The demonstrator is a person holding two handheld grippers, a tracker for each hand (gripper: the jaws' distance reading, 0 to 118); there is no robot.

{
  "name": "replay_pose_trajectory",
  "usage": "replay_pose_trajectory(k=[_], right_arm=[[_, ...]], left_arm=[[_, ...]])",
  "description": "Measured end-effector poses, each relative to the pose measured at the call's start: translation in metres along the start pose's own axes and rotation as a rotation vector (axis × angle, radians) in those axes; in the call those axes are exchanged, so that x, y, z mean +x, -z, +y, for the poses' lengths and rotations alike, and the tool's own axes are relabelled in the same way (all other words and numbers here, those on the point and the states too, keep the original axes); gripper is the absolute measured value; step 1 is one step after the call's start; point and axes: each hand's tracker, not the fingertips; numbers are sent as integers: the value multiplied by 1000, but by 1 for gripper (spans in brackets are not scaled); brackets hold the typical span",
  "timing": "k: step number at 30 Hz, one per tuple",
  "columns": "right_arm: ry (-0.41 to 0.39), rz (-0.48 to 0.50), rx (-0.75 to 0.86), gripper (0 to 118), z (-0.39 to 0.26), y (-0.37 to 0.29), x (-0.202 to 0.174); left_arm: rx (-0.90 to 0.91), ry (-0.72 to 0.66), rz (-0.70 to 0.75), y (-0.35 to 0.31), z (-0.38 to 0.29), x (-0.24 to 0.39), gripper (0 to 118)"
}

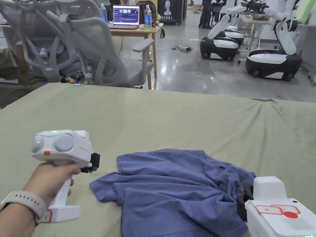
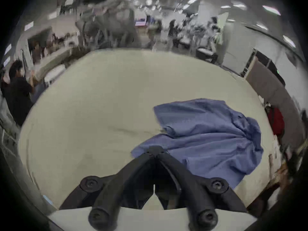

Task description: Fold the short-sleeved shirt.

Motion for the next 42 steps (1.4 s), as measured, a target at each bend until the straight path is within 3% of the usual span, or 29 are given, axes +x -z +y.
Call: replay_pose_trajectory(k=[3,4,6,7,10,14,15,16,17,20,23,26,27,30,31,36,38,39,40,41,42], right_arm=[[4,0,-15,0,-3,9,1],[5,0,-19,0,-3,12,2],[2,-3,-29,0,-4,18,3],[0,-5,-32,0,-4,20,4],[9,-13,-38,0,-5,26,11],[1,-30,-50,0,-6,32,20],[-1,-37,-53,0,-6,33,25],[1,-46,-56,0,-6,36,30],[8,-56,-66,0,-6,39,39],[36,-73,-84,0,-6,52,72],[-18,-149,-161,0,-6,85,107],[-38,-88,-246,3,-6,134,130],[-41,-84,-263,13,-6,152,133],[25,-49,-260,111,-7,199,140],[42,-61,-280,118,-8,213,140],[15,-4,-454,112,-32,276,126],[40,90,-497,87,-38,272,124],[39,27,-431,84,-33,264,123],[33,52,-414,48,-28,257,122],[20,81,-401,0,-23,249,119],[-13,76,-398,1,-19,241,115]], left_arm=[[-76,-69,-26,26,18,-5,0],[-107,-87,-39,34,19,-4,22],[-210,-72,9,59,17,2,101],[-236,-39,37,68,13,6,118],[-281,26,146,86,-2,24,78],[-282,35,146,93,-17,31,62],[-269,62,152,87,-17,37,50],[-235,118,151,80,-16,36,6],[-172,139,130,70,-18,38,0],[-65,77,50,54,-19,20,0],[65,11,-23,21,-26,13,0],[114,24,-25,18,-28,8,0],[112,39,-26,20,-29,9,0],[123,67,-20,22,-29,10,0],[125,70,-19,22,-28,10,0],[123,136,22,31,-27,12,0],[125,160,38,36,-25,13,0],[136,175,46,38,-24,14,0],[166,195,53,37,-27,17,0],[173,206,65,39,-26,19,0],[176,218,60,39,-25,19,0]])
